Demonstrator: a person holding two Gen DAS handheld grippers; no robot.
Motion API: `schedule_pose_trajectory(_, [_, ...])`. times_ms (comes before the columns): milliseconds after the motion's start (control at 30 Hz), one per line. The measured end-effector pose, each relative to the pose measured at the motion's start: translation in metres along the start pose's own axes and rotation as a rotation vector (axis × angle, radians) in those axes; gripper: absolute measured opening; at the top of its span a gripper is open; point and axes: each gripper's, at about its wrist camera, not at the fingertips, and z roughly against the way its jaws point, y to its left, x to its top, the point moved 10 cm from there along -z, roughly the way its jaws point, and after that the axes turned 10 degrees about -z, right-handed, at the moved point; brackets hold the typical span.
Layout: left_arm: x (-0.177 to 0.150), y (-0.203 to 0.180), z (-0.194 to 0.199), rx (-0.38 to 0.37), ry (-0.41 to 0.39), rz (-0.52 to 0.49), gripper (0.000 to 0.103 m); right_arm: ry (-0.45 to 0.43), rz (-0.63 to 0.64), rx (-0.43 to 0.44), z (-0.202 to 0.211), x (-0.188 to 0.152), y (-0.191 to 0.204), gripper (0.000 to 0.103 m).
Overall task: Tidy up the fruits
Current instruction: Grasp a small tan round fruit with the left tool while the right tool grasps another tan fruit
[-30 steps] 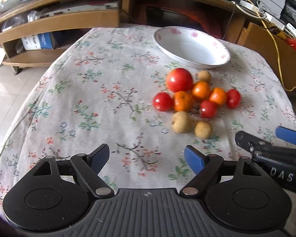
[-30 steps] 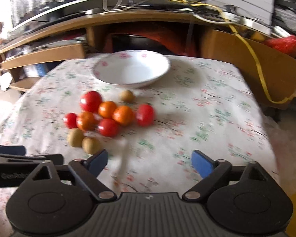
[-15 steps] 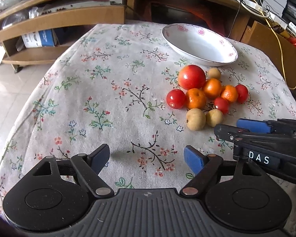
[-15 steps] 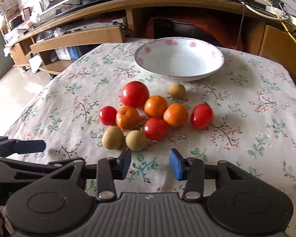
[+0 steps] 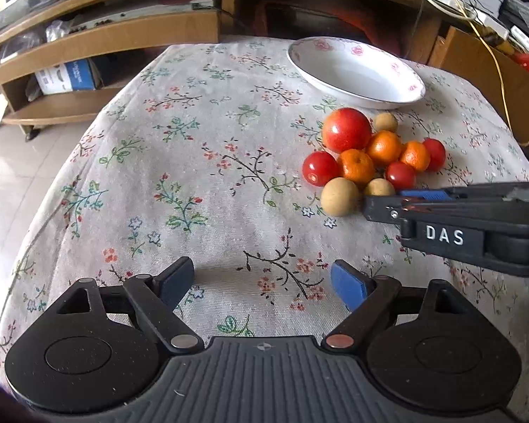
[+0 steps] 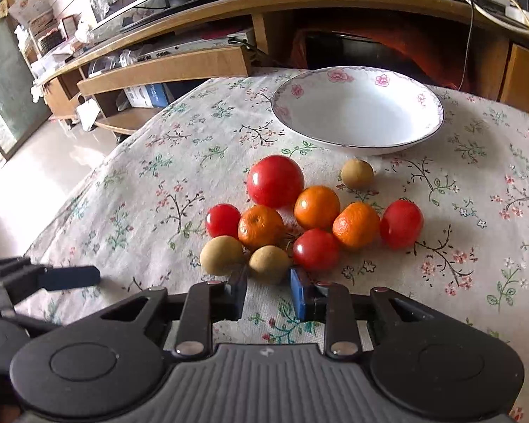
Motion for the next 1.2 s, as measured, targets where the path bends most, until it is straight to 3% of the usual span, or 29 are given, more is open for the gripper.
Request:
schedule_pose_trajectory(267, [0.002,-0.006,-0.002,-0.008,-0.014,-0.031,0.089,-0.023,0.022,-0.003,-0.004,0.003,0.004,0.019])
schedule_pose_trajectory(433, [0.017,-0.016,0.001,-0.028,-0.073,-0.079,0.087,-0.006,-0.023,0.006,0.01,0.001,-0.004,0.019])
schedule_pose_trajectory(633, [0.038,-0.028,-0.013,-0.061,-0.069,-0.102,0.066,-0.016,-0.068,-0.009,0.042,0.004,-0.021,0.019])
schedule_pose_trajectory(767, [0.046,-0.04,-0.026,-0.13,-0.055,-0.1,0.054,-0.023,-0.051,-0.028,0.058,0.007,-0.032,0.019])
schedule_pose_trajectory(933, [0.052,-0.049,-0.033,-0.118,-0.053,-0.132,0.053,-0.033,-0.054,-0.049,0.069,0.01,-0.044,0.019])
schedule_pose_trajectory(1200, [0.046,-0.053,-0.028,-0.072,-0.04,-0.169,0.04,-0.061,-0.074,-0.047,0.081,0.012,-0.051,0.019])
